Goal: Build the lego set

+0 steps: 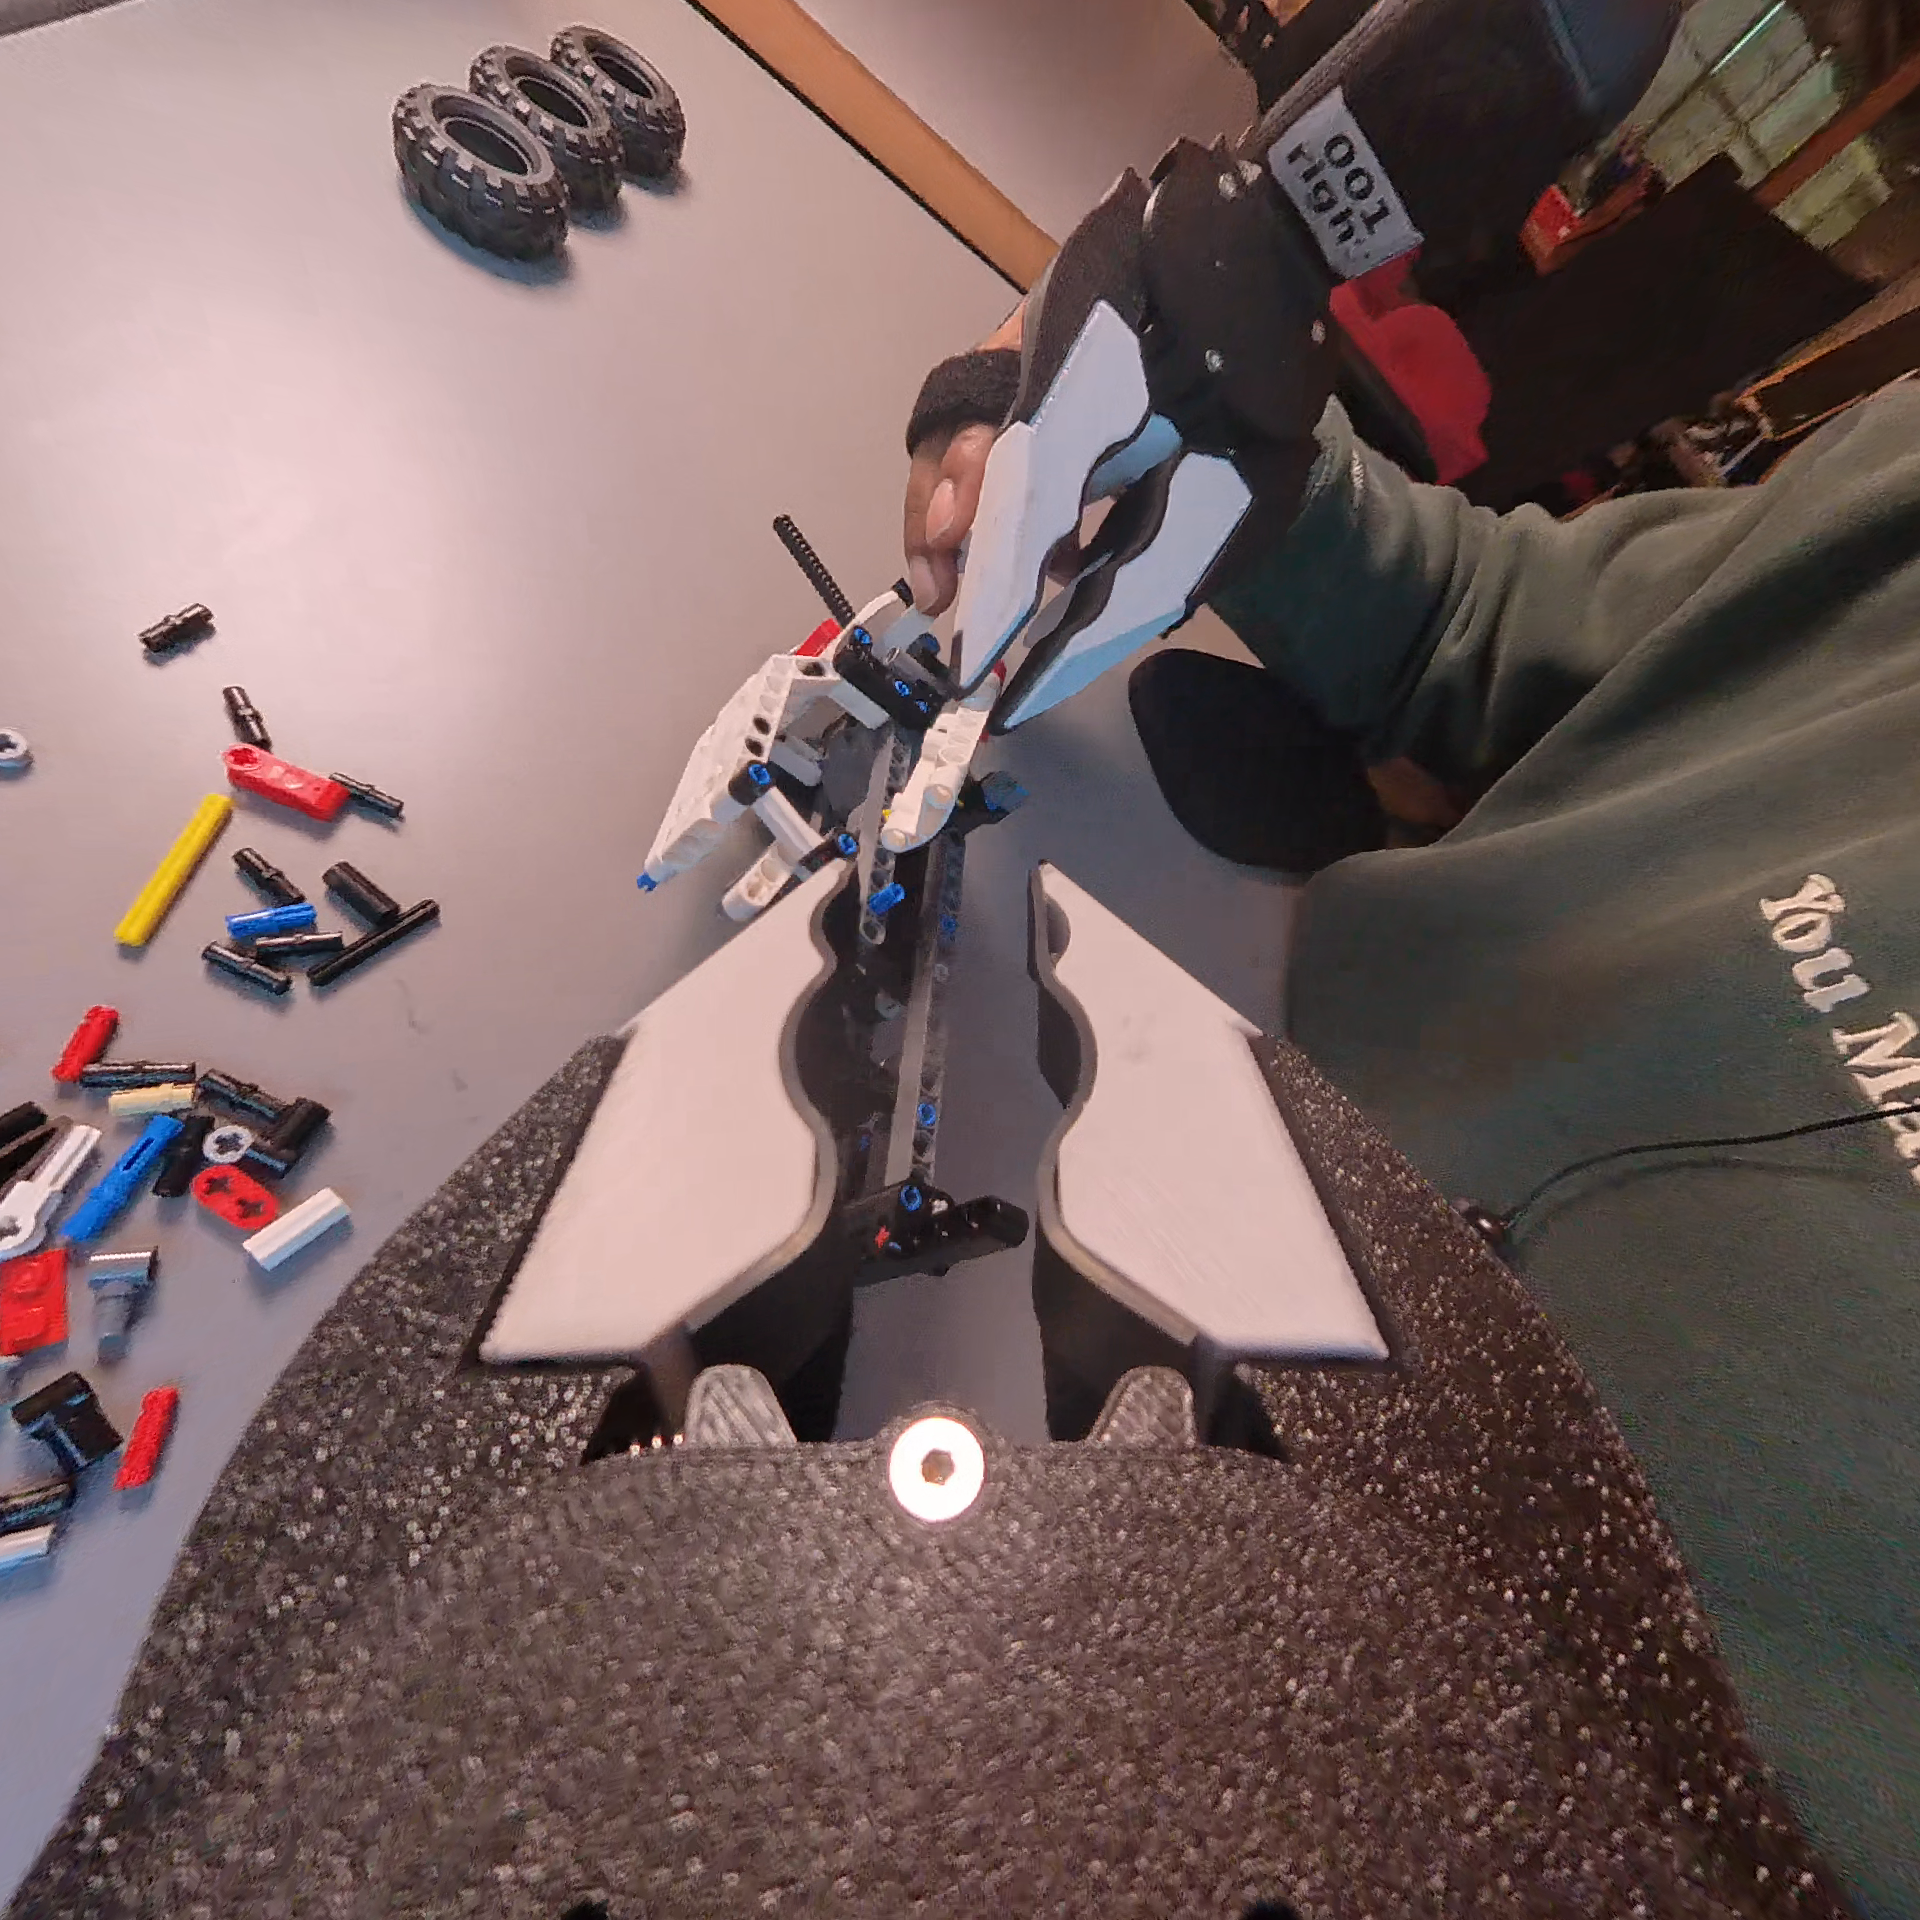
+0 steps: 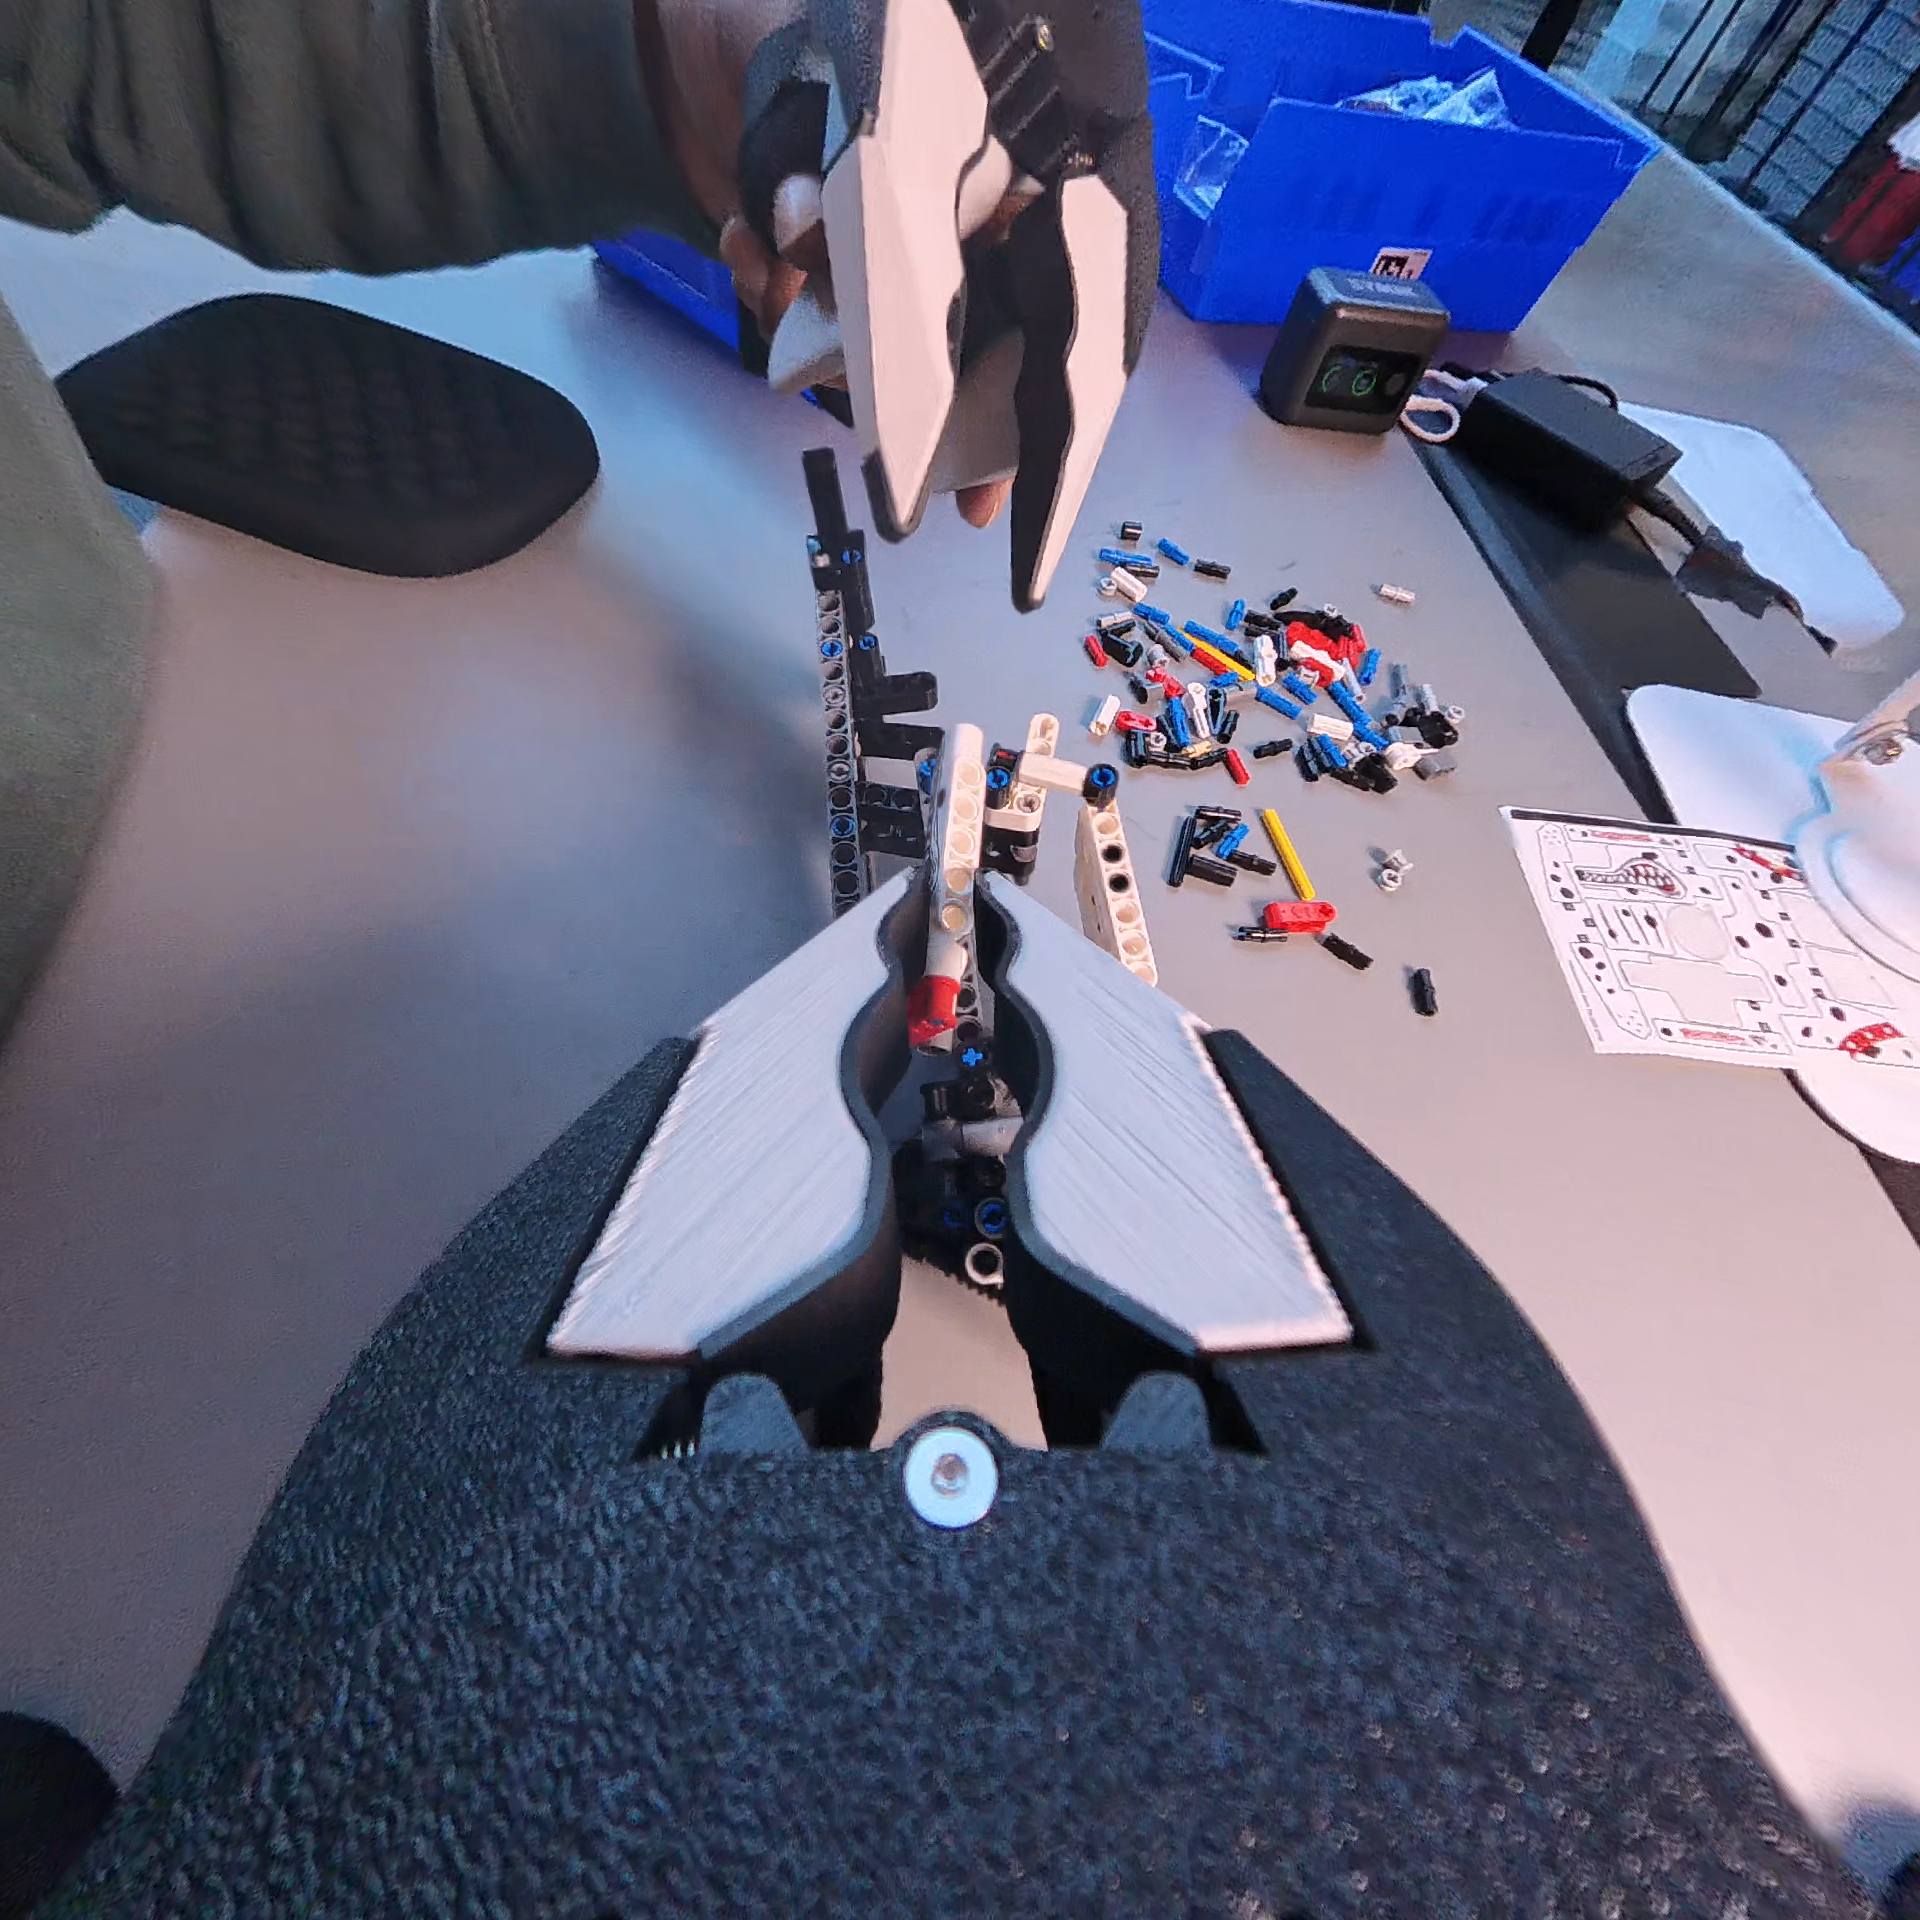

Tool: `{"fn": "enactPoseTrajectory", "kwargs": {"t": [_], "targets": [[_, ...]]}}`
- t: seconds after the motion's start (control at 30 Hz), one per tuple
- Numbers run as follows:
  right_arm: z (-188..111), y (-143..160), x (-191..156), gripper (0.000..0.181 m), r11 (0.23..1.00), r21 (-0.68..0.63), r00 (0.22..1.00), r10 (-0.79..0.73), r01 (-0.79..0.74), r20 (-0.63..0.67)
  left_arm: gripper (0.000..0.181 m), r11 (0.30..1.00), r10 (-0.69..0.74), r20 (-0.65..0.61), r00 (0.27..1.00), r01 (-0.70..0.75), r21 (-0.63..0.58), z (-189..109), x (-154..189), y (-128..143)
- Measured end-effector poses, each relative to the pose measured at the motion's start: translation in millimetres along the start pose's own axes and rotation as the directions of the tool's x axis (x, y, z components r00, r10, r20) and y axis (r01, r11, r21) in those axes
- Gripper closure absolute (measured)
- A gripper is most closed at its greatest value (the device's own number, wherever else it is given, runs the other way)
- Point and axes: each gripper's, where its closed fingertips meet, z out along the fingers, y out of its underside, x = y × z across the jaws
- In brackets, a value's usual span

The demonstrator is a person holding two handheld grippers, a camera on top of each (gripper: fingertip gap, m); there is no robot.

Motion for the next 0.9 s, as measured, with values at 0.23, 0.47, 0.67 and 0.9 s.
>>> {"fn": "enactPoseTrajectory", "kwargs": {"t": [0.23,0.47,0.67,0.9], "targets": [[0.3,-20.5,-8.9,0.174,0.985,0.07,0.987,-0.155,0.158,-0.036,0.151,0.973,0.226,0.078,0.971,-0.221,-0.06,13.6,4.0,17.4],[-3.0,-42.1,-28.4,0.174,0.837,-0.013,0.816,-0.536,0.547,-0.214,0.168,0.8,0.595,0.21,0.776,-0.597,-0.059,21.6,24.0,11.4],[-3.5,-43.8,-39.0,0.174,0.708,-0.108,0.664,-0.697,0.698,-0.272,0.169,0.625,0.76,0.318,0.567,-0.772,-0.119,20.2,29.2,13.7],[-3.9,-46.2,-45.2,0.174,0.639,-0.12,0.582,-0.751,0.76,-0.312,0.169,0.535,0.803,0.381,0.457,-0.836,-0.124,17.2,37.6,13.1]]}}
